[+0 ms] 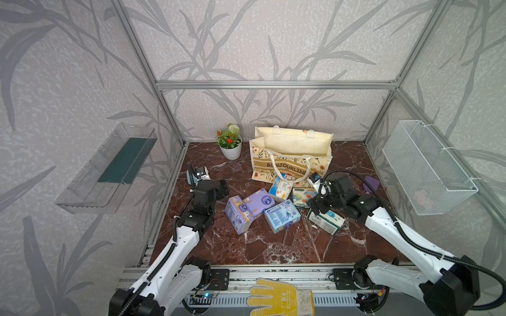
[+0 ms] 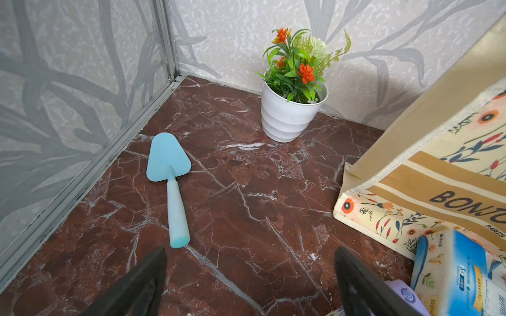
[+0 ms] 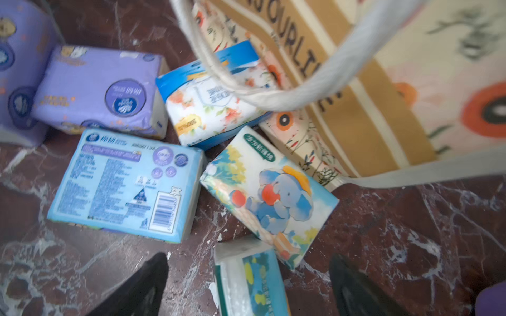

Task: Put tissues into the canvas bag
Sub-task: Pick up the pack of facial tissues from the center of the board.

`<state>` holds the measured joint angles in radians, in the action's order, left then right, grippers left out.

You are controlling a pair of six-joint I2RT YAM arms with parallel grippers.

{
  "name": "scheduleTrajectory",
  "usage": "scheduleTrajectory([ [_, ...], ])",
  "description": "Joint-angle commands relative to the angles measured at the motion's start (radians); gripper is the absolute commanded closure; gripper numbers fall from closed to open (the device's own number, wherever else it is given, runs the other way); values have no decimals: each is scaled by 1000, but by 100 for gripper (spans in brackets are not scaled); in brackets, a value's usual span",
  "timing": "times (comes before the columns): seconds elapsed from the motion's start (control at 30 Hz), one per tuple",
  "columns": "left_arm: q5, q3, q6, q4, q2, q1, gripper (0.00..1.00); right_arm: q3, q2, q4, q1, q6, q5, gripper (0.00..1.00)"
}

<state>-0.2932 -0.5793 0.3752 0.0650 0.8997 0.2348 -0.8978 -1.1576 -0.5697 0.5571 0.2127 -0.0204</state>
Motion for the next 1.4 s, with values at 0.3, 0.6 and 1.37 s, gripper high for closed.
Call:
scheduleTrajectory([
  [0.3, 25, -17, 51, 52, 30, 6, 6, 17, -21, -239, 10, 225, -172, 10],
  [0.6, 34, -19, 55, 45, 44, 6, 6, 28, -128, -253, 9, 235, -115, 10],
  [1.37, 53, -65, 29, 58, 101, 6, 6, 35, -323, -230, -20, 248, -50, 24],
])
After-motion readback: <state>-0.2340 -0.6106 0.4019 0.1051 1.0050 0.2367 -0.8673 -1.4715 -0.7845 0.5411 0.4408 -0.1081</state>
